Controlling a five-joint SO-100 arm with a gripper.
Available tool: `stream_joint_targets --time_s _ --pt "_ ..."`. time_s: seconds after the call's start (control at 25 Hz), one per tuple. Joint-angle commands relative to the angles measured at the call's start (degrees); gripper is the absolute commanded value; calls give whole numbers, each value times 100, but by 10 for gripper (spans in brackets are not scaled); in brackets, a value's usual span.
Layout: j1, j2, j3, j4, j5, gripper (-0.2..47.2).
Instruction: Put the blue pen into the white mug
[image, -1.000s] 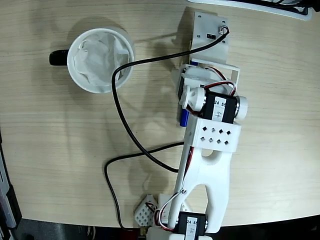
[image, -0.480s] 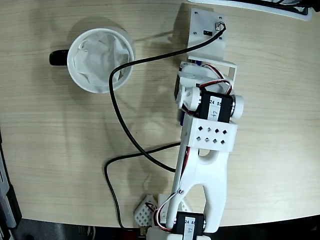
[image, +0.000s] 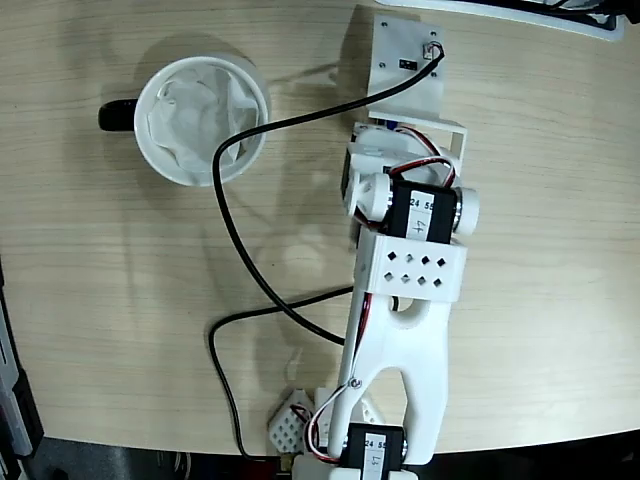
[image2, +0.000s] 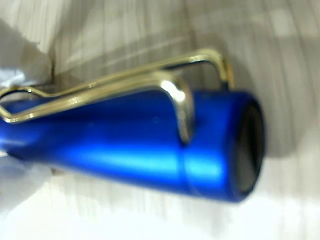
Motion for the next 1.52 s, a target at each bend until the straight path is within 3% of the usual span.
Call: stream_joint_targets --time_s 0.0,0.32,1.12,1.48 --pt "0 589 -35 62 79 2" --pt "-26 1222 -53 -53 123 2" --pt "-290 3393 -9 -1881 79 1" --pt "-571 4834 1916 -3911 97 1"
